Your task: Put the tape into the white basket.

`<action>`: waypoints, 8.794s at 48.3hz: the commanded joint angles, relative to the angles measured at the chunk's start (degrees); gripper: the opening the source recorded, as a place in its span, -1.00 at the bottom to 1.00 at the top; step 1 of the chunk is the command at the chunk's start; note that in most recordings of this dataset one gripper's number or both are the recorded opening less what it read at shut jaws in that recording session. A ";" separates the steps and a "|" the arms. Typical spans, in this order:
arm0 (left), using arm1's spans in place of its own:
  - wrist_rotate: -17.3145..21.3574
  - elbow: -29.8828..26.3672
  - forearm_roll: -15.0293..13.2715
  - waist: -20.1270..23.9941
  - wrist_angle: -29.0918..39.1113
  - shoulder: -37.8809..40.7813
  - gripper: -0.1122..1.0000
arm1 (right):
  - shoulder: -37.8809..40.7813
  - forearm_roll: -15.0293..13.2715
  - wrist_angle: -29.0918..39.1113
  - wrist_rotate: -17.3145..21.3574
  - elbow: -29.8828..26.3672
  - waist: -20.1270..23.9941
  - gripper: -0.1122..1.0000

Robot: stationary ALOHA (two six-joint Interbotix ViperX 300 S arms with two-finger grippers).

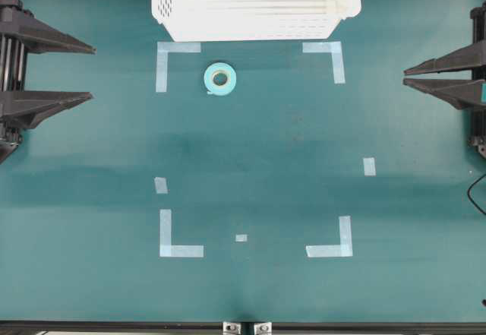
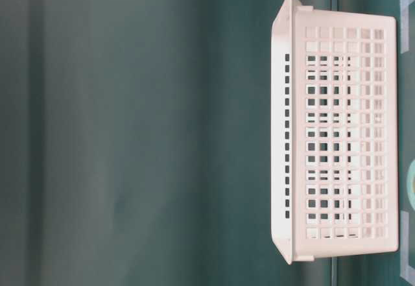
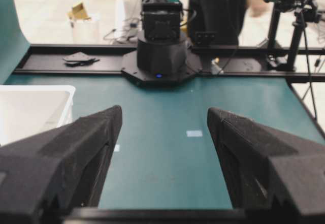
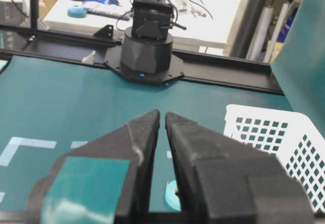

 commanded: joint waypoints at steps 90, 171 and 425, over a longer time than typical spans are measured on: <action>-0.18 0.70 -1.58 -2.20 4.66 0.18 0.58 | 17.40 0.26 8.79 18.72 -11.51 1.49 0.72; -0.18 6.42 -1.67 -2.02 12.48 -7.12 0.58 | 50.54 4.83 19.69 19.60 -40.52 2.46 0.72; 0.09 10.11 -1.58 6.94 16.08 -12.13 0.57 | 82.35 -13.01 57.66 90.70 -69.70 -6.50 0.98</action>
